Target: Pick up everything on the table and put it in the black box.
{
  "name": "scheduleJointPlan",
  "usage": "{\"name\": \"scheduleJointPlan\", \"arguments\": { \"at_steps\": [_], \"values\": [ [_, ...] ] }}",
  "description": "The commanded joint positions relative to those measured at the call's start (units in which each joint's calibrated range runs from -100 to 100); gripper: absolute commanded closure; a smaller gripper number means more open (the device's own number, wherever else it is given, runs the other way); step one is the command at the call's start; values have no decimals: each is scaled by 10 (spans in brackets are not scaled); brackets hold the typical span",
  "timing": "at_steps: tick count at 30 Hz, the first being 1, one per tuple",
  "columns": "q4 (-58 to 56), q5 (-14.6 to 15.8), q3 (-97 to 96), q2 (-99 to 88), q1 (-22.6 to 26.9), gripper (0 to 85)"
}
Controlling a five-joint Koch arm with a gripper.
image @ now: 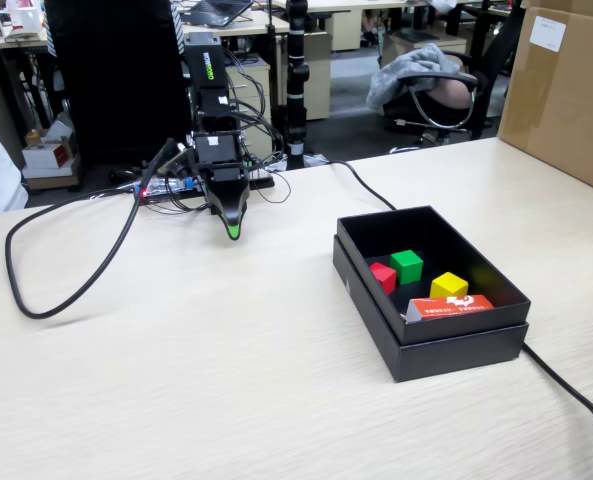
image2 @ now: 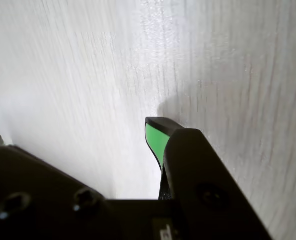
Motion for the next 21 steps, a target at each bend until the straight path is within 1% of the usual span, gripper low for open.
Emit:
{"name": "scheduleJointPlan", "arguments": {
  "at_steps": [1, 9, 14, 17, 21],
  "values": [
    [92, -11, -10, -12, 0, 311],
    [247, -46, -152, -12, 0, 317],
    [247, -46, -181, -12, -1, 318],
    [238, -45, -186, -12, -1, 342],
    [225, -46, -191, -12, -2, 350]
  ]
}}
